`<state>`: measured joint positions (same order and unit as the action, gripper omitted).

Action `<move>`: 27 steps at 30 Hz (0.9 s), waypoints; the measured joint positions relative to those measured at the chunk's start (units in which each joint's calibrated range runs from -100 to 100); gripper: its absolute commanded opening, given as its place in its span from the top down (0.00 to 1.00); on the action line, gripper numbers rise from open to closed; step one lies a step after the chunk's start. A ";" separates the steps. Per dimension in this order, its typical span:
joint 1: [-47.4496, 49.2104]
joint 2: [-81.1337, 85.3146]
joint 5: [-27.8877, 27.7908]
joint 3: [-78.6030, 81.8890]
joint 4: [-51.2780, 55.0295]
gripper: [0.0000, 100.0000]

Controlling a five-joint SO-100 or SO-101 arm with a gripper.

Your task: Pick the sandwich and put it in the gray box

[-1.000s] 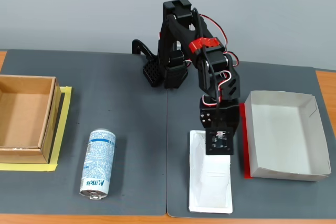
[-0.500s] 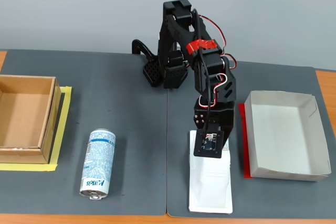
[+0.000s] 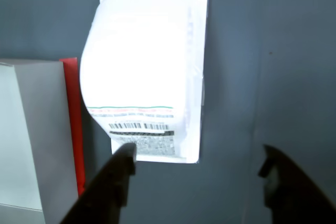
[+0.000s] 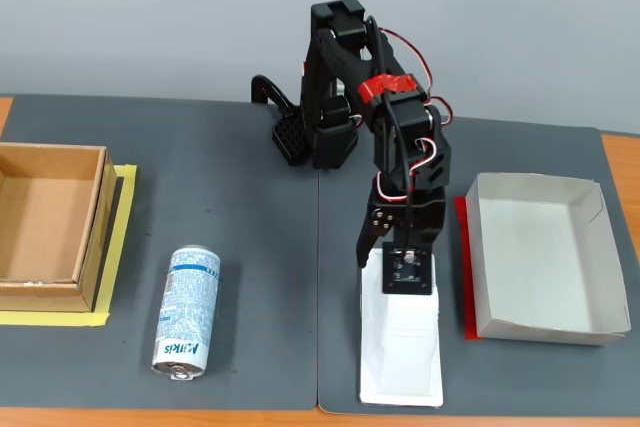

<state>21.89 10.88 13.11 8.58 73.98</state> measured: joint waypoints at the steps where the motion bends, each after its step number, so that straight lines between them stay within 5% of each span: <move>1: 0.29 0.00 -0.44 0.00 0.00 0.70; 27: 2.14 -15.72 -5.08 -12.75 -1.99 0.70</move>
<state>24.02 -4.84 8.03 -4.18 71.99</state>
